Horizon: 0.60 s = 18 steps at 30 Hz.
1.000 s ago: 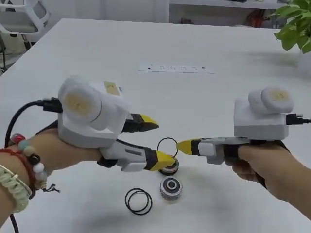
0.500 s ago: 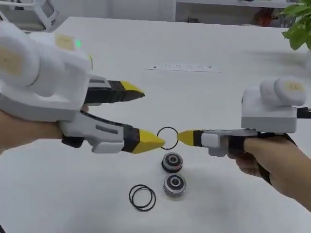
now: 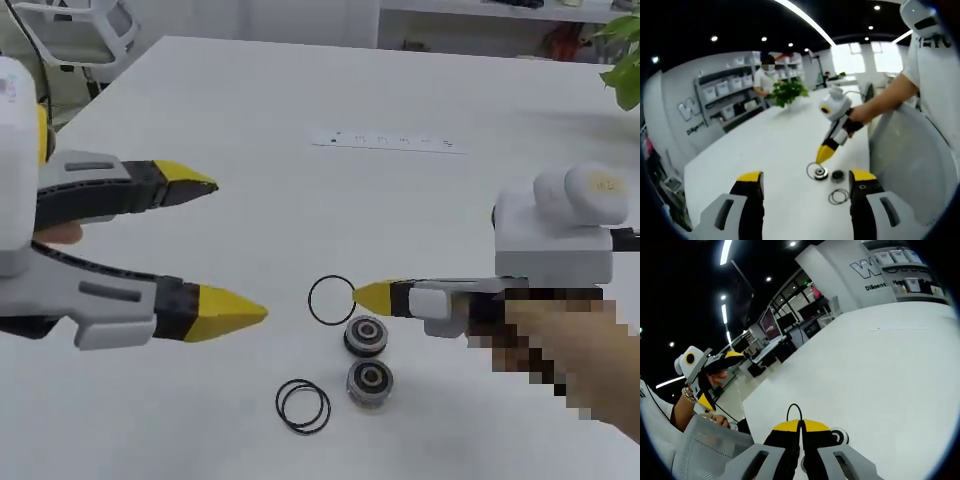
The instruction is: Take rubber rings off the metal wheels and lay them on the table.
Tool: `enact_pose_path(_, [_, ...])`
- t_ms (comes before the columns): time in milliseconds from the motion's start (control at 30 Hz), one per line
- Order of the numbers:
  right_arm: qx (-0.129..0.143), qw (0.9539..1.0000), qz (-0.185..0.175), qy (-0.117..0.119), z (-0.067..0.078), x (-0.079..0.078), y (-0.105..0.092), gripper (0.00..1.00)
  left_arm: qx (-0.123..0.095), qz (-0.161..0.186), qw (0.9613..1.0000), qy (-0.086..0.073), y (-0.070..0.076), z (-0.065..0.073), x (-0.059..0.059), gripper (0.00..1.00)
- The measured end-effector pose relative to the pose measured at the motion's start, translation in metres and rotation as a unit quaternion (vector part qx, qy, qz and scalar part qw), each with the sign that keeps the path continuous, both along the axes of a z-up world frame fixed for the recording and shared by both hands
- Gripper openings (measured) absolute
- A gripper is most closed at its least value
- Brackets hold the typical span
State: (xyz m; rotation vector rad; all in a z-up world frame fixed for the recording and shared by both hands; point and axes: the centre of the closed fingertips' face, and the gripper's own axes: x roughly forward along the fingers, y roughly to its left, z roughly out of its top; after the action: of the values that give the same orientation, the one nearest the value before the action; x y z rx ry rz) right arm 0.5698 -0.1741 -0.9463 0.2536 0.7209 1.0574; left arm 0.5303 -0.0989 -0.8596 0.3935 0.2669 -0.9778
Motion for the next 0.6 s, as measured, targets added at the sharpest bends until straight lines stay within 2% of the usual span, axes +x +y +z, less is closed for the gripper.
enact_pose_path(233, [-0.007, 0.9995, 0.030, 0.010, -0.007, -0.014, 0.009, 0.00, -0.004, 0.025, 0.9994, 0.024, 0.014, -0.021, -0.015, 0.71])
enact_pose_path(400, [-0.020, 0.9981, 0.054, 0.022, -0.018, -0.025, 0.015, 0.00, -0.022, 0.049, 0.9972, 0.052, 0.018, -0.040, -0.024, 0.71])
enact_pose_path(500, [-0.033, 0.9967, 0.068, 0.027, -0.027, -0.031, 0.016, 0.00, -0.012, 0.044, 0.9968, 0.066, 0.017, -0.052, -0.032, 0.71])
enact_pose_path(600, [-0.045, 0.9951, 0.082, 0.032, -0.034, -0.038, 0.018, 0.00, -0.009, 0.051, 0.9957, 0.076, 0.018, -0.061, -0.035, 0.71])
